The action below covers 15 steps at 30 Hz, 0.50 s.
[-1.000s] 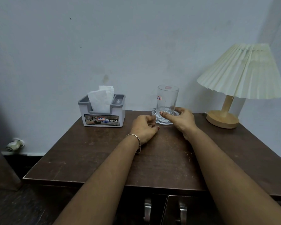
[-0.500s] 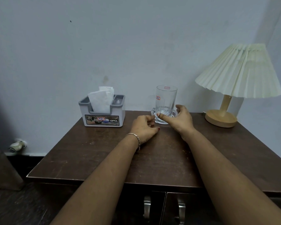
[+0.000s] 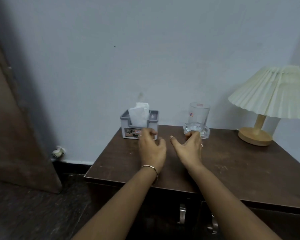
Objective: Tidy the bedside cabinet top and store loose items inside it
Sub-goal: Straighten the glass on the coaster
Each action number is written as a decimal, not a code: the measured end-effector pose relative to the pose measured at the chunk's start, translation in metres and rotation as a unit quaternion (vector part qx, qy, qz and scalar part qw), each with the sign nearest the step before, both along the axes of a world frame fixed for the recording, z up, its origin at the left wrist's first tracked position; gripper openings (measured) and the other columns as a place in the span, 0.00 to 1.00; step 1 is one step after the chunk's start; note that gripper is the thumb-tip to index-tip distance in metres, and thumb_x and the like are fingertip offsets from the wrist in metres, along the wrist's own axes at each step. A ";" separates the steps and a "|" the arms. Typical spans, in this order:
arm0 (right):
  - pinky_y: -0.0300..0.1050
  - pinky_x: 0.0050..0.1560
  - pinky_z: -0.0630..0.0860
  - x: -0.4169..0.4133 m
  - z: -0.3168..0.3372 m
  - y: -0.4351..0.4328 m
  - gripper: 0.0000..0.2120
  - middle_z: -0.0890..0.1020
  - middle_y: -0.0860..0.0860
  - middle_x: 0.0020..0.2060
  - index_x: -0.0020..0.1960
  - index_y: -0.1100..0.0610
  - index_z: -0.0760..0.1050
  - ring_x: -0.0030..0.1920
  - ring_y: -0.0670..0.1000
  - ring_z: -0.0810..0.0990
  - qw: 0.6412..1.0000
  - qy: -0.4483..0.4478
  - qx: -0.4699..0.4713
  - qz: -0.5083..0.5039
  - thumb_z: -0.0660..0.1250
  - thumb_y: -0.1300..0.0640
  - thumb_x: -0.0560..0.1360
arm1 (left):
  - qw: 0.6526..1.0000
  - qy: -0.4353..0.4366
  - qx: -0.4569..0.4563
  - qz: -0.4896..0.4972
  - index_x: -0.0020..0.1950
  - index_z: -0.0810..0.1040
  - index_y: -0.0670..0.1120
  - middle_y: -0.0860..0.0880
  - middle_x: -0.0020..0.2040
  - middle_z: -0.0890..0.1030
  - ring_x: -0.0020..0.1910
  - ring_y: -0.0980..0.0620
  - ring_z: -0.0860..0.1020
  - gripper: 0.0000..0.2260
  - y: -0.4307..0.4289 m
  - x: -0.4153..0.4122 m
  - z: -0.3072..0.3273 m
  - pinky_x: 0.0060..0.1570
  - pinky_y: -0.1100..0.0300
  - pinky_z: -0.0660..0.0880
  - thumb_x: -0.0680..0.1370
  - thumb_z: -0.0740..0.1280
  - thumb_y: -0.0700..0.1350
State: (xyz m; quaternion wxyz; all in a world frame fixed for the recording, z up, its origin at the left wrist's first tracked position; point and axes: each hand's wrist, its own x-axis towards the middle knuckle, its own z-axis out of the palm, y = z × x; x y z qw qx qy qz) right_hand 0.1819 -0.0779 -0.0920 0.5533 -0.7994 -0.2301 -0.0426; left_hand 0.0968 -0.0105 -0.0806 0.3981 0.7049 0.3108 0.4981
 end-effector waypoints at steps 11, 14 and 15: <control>0.53 0.67 0.70 -0.033 -0.002 0.066 0.40 0.73 0.52 0.68 0.74 0.53 0.57 0.67 0.56 0.72 0.970 0.001 -0.139 0.199 0.62 0.50 0.62 | 0.977 0.102 -0.183 -0.032 0.53 0.69 0.51 0.47 0.57 0.77 0.59 0.43 0.77 0.14 0.106 -0.039 -0.007 0.59 0.50 0.76 0.70 0.64 0.38; 0.53 0.65 0.72 -0.031 -0.001 0.070 0.41 0.75 0.52 0.66 0.73 0.53 0.58 0.65 0.56 0.74 0.973 0.007 -0.140 0.181 0.61 0.49 0.61 | 0.978 0.102 -0.170 -0.065 0.47 0.72 0.54 0.46 0.52 0.81 0.51 0.46 0.80 0.13 0.110 -0.036 -0.011 0.54 0.46 0.79 0.69 0.62 0.37; 0.53 0.64 0.72 -0.030 -0.002 0.071 0.41 0.75 0.52 0.65 0.73 0.53 0.59 0.64 0.55 0.74 0.975 0.009 -0.134 0.176 0.62 0.49 0.61 | 0.978 0.098 -0.170 -0.075 0.46 0.72 0.55 0.46 0.53 0.81 0.52 0.46 0.80 0.13 0.111 -0.036 -0.010 0.55 0.47 0.79 0.69 0.62 0.37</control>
